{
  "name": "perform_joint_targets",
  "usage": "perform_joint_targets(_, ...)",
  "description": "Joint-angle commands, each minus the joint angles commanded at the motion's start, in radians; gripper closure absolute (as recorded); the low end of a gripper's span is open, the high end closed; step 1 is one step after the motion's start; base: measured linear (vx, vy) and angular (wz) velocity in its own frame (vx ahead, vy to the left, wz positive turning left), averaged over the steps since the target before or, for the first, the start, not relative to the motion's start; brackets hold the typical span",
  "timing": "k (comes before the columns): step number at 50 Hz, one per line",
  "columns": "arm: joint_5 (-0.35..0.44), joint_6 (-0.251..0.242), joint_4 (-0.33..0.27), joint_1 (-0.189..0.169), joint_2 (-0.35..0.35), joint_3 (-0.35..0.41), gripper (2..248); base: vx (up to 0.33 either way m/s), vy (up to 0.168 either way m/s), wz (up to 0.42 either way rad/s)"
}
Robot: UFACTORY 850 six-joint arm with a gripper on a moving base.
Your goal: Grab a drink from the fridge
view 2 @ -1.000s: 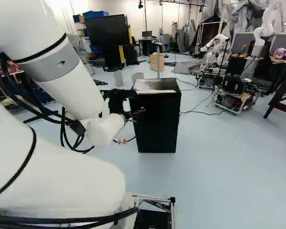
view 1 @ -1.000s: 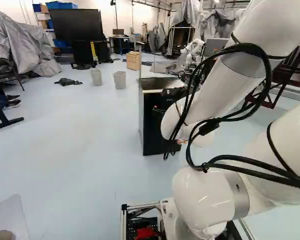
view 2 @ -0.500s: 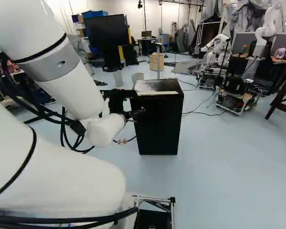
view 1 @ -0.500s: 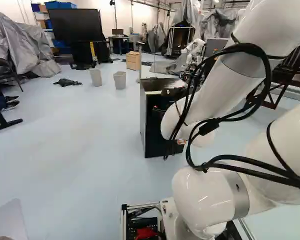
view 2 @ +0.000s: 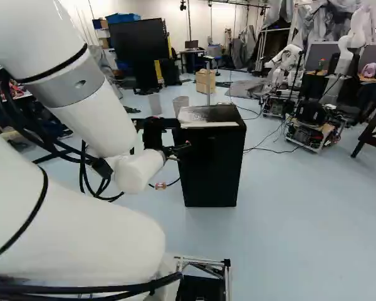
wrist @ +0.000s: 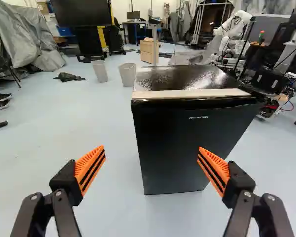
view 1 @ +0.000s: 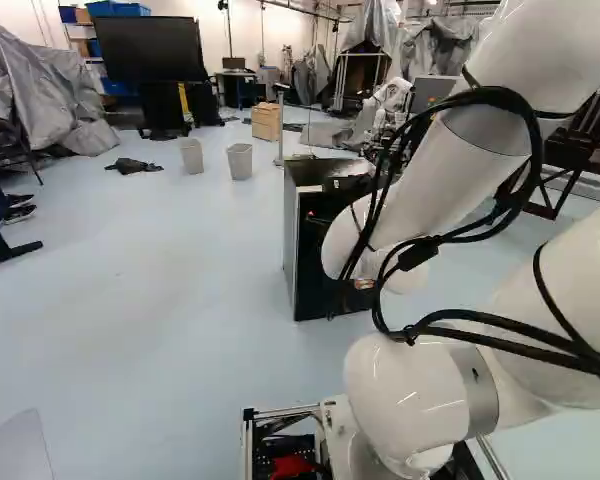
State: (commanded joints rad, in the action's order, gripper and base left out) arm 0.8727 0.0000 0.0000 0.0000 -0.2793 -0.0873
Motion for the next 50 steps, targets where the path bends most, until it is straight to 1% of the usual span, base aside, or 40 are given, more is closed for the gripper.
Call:
perform_joint_targets(31,0.000,0.000,0.000,0.000,0.000,0.000,3,0.061,0.055,-0.018)
perform_joint_targets(41,0.000,0.000,0.000,0.001,0.000,0.000,3,0.006,0.011,-0.001)
perform_joint_targets(50,0.001,0.000,0.007,0.012,0.000,0.000,3,0.000,0.000,0.000)
